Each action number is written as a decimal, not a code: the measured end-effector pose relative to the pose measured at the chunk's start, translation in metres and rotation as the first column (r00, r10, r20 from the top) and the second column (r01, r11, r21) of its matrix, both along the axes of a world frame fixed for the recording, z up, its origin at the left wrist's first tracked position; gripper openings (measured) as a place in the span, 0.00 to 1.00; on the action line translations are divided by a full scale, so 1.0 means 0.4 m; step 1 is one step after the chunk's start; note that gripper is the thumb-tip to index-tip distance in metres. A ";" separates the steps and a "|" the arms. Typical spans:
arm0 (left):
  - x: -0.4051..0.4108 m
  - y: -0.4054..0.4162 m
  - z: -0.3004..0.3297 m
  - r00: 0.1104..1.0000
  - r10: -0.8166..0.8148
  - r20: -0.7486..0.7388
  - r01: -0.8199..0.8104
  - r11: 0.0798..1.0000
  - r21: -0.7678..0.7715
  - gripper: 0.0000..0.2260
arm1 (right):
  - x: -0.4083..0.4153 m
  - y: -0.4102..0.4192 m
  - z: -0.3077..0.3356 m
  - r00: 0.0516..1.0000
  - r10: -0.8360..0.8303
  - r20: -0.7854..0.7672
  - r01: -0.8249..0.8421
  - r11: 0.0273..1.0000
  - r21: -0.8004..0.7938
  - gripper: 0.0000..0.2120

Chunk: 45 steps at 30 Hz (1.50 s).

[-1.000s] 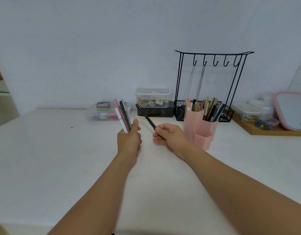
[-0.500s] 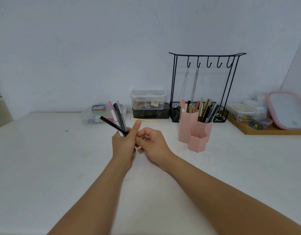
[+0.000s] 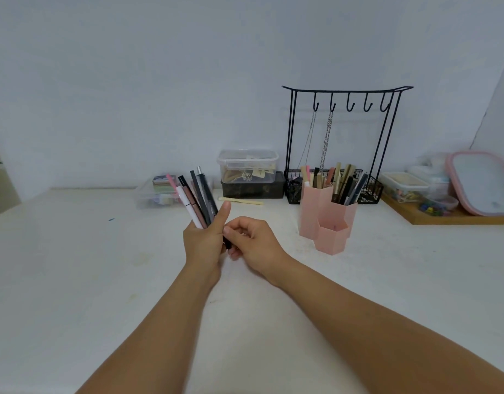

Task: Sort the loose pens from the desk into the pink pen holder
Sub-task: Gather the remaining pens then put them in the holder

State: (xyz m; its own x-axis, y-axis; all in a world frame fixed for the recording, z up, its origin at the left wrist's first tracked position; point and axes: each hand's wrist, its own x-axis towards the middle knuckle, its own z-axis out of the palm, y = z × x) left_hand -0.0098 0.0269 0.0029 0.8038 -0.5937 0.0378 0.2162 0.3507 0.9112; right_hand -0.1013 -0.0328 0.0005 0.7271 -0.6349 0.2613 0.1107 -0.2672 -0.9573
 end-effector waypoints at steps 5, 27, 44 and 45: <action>-0.003 0.000 -0.004 1.000 -0.020 0.013 0.020 1.000 -0.019 0.18 | 0.001 -0.001 -0.002 1.000 -0.004 -0.010 0.003 0.999 -0.047 0.05; -0.015 -0.003 0.004 0.987 0.105 0.122 -0.122 0.983 0.138 0.16 | -0.021 -0.089 -0.007 0.959 -0.232 -0.162 0.167 0.925 -0.340 0.12; -0.023 -0.004 0.008 0.993 0.038 0.110 -0.053 0.990 0.135 0.13 | 0.164 -0.322 -0.010 0.614 -0.605 -0.507 0.067 0.680 -0.730 0.19; -0.023 -0.005 0.007 0.993 0.038 0.115 -0.054 0.989 0.136 0.13 | 0.166 -0.322 -0.012 0.636 -0.608 -0.474 0.128 0.690 -0.713 0.15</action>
